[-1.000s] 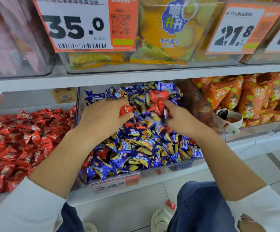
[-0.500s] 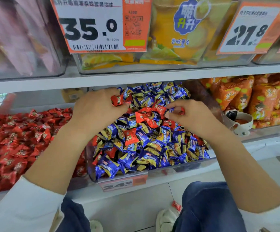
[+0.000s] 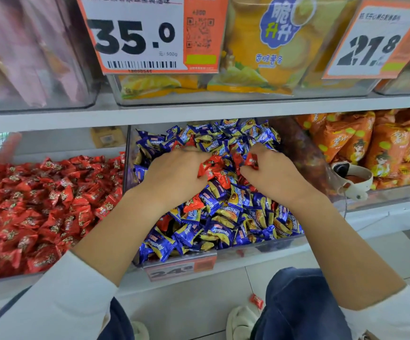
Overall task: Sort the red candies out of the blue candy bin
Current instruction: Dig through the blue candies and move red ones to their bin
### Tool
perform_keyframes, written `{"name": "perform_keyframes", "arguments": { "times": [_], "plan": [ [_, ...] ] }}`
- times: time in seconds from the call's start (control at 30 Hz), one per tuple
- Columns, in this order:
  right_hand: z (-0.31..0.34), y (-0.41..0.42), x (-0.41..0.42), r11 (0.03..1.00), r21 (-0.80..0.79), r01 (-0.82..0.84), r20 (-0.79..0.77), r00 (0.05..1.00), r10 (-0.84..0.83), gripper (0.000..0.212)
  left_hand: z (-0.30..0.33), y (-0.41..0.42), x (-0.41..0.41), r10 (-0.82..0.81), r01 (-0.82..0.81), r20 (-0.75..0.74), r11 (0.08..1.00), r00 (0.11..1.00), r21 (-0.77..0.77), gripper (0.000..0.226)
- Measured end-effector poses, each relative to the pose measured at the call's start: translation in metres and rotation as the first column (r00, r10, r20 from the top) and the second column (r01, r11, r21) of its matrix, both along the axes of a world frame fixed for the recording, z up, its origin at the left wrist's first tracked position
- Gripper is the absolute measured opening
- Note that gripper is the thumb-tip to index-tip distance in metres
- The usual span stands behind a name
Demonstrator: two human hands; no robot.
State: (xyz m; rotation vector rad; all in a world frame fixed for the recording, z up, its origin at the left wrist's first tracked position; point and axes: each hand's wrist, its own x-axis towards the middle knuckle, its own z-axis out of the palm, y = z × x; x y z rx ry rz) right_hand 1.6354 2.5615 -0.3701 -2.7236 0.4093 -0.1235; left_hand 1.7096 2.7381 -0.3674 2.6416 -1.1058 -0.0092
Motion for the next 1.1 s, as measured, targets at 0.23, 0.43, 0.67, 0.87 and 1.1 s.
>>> {"name": "perform_keyframes", "arguments": {
  "times": [0.23,0.43,0.67,0.87,1.1],
  "plan": [
    [0.001,0.004,0.002,0.983,0.166,-0.078,0.033,0.997,0.073,0.021,-0.004,-0.008,0.001,0.03,-0.031,0.019,0.999,0.999,0.044,0.046],
    [-0.011,0.018,0.003,0.961,0.246,-0.128,-0.089,0.984,0.154,0.06,-0.004,-0.006,0.002,0.041,-0.041,0.001,0.999,0.999,0.0,0.027],
    [-0.019,0.023,0.019,0.971,0.103,-0.215,-0.001,0.976,0.216,0.059,-0.001,-0.001,0.0,0.058,-0.058,0.038,0.998,0.998,-0.014,0.022],
    [-0.022,0.03,0.025,0.957,0.04,-0.286,-0.006,0.958,0.286,0.048,0.02,0.024,0.001,0.095,-0.08,0.076,0.981,0.993,-0.177,0.027],
    [-0.004,0.03,0.009,0.978,0.127,-0.162,0.125,0.981,0.146,0.036,0.024,0.072,-0.005,0.151,-0.12,0.045,0.906,0.987,-0.406,0.022]
  ]
}}
